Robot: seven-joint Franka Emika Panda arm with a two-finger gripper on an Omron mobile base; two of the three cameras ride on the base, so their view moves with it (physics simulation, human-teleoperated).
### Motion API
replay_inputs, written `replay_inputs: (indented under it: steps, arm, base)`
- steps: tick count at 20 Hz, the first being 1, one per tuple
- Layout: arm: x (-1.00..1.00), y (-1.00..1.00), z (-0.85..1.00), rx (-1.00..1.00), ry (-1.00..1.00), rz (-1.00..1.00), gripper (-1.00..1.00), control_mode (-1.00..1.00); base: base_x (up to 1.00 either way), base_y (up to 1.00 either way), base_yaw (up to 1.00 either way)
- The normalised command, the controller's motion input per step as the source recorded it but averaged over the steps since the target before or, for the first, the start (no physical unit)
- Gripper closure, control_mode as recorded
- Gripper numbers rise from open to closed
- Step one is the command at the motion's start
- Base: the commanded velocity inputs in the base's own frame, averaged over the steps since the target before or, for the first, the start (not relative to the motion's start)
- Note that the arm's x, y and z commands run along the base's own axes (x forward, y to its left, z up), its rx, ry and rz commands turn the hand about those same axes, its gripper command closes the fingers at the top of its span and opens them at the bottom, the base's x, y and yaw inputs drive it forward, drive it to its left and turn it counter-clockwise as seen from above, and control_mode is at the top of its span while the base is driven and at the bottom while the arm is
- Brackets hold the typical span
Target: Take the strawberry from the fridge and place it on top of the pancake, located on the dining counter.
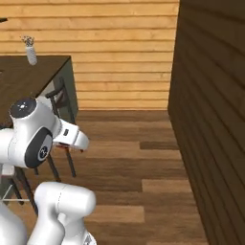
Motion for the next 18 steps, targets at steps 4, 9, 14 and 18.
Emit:
replay_inputs:
  steps: [4,9,14,18]
  arm:
    - [0.0,0.0,0.0,0.0,0.0,0.0,1.0,1.0]
    - [0.0,0.0,0.0,0.0,0.0,0.0,1.0,1.0]
    - [0.0,0.0,0.0,0.0,0.0,0.0,1.0,1.0]
    - [0.0,0.0,0.0,0.0,0.0,0.0,1.0,1.0]
  base:
    - [0.0,0.5,0.56]
    - [0.48,0.57,0.65]
    - [1.0,-0.02,0.74]
    - [0.97,-0.57,0.65]
